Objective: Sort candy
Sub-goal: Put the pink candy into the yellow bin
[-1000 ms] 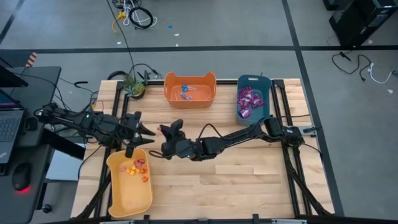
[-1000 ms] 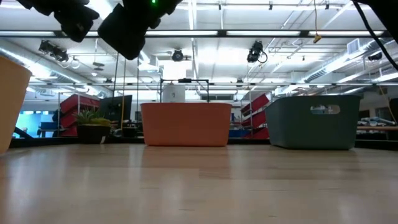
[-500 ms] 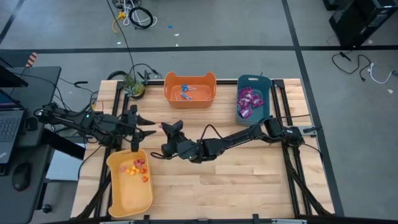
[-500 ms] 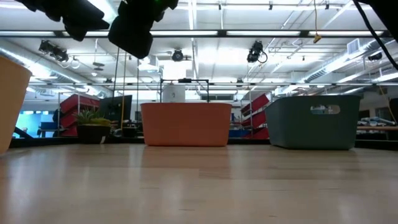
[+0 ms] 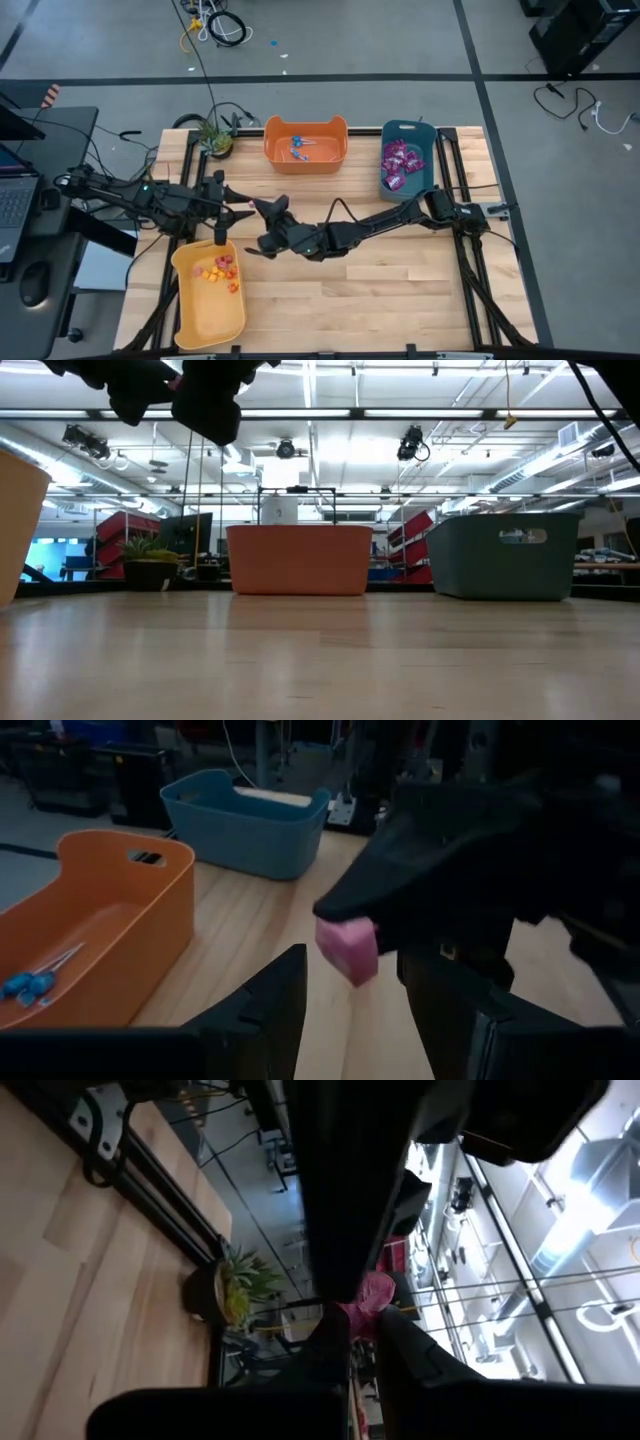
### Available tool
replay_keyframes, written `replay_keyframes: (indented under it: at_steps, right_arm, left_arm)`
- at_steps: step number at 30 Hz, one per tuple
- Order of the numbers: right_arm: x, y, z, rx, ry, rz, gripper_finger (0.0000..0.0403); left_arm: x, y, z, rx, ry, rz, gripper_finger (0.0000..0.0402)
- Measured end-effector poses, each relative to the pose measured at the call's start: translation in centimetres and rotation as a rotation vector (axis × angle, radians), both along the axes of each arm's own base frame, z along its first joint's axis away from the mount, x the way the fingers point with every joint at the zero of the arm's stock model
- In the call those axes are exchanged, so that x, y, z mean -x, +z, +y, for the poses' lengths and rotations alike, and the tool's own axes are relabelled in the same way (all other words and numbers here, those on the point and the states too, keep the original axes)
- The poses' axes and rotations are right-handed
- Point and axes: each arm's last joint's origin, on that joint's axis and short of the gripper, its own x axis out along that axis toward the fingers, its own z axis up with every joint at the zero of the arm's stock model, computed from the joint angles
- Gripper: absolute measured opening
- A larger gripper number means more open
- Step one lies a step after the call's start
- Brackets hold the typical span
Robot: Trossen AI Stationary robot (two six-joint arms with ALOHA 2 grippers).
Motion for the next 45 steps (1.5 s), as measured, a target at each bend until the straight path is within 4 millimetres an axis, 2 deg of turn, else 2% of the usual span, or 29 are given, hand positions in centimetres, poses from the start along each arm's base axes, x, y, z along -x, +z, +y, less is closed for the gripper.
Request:
replay_keyframes:
  at_steps: [13,16,23,29,45]
  right_arm:
    - [0.01,0.00,-0.01,0.011,-0.005,0.009,0.0020]
    - [0.01,0.00,-0.01,0.011,-0.005,0.009,0.0020]
    - [0.04,0.03,-0.04,0.010,-0.020,0.005,0.0020]
    - [0.03,0.03,-0.04,0.010,-0.018,0.005,0.0024]
    - [0.09,0.48,-0.19,-0.076,-0.062,-0.110,0.0131]
  left_arm:
    - [-0.09,0.40,0.02,0.035,0.021,-0.047,0.0158]
    - [-0.08,0.39,0.07,0.029,0.041,-0.047,0.0129]
    - [-0.05,0.36,0.10,0.032,0.045,-0.045,0.0034]
    - [-0.03,0.27,0.11,0.020,0.046,-0.034,0.0019]
    - [-0.05,0.72,0.16,-0.008,0.059,-0.075,0.0016]
